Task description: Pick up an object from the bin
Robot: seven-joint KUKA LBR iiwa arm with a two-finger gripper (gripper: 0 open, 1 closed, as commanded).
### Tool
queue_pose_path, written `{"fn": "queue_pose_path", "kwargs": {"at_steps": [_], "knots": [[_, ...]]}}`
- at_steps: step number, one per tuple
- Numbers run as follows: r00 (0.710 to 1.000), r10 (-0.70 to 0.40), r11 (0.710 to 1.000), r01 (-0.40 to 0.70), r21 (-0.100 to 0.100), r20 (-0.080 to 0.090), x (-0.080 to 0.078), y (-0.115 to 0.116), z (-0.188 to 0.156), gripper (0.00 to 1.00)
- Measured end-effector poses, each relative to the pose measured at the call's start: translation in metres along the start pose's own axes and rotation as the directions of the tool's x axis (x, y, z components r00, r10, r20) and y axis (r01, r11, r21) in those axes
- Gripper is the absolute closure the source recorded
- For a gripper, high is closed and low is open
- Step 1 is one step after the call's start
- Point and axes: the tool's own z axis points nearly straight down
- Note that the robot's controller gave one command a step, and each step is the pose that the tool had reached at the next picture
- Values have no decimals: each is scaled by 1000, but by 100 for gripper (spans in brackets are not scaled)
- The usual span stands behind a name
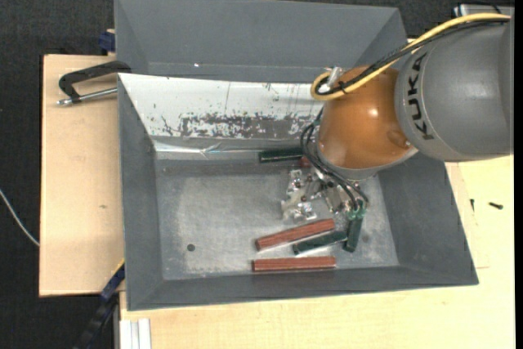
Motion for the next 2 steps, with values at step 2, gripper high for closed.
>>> {"fn": "queue_pose_path", "kwargs": {"at_steps": [2], "knots": [[1000, 0, 1000, 0, 0, 6, -1, 0, 0, 0]]}}
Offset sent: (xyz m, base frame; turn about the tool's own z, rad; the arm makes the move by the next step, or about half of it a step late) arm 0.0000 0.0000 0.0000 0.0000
